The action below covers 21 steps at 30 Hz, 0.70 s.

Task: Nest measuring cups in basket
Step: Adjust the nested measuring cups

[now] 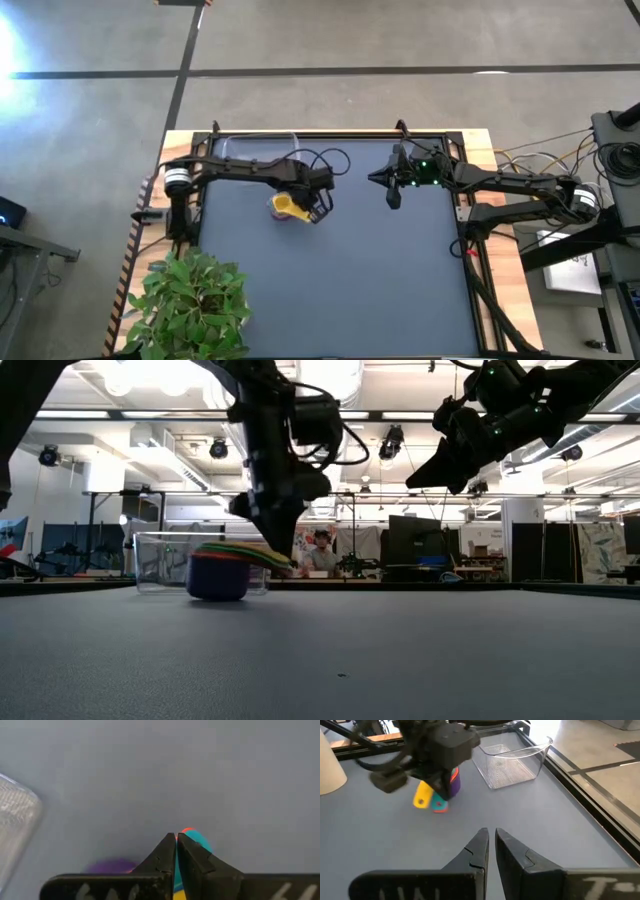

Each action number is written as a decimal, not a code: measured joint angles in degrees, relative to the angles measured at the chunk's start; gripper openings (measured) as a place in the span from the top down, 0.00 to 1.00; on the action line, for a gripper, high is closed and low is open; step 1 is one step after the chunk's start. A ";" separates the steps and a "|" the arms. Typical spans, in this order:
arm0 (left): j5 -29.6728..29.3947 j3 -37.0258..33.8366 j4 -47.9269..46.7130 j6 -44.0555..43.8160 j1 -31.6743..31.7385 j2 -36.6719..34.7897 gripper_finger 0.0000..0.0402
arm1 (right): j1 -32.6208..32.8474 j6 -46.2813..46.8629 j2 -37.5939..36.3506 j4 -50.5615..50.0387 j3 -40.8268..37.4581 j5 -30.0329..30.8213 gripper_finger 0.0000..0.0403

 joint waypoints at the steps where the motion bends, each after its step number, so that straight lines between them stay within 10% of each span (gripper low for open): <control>1: 0.68 0.57 -1.45 0.71 -0.46 -0.02 1.00 | 0.00 0.00 0.00 0.00 0.00 0.00 0.94; 14: 3.20 3.69 -20.18 -1.05 -7.86 -0.14 1.00 | 0.00 0.01 0.00 -0.02 0.00 0.00 0.94; 21: -1.94 3.69 -9.28 -4.98 -9.29 -1.93 1.00 | 0.00 0.04 0.01 0.54 0.00 0.00 0.94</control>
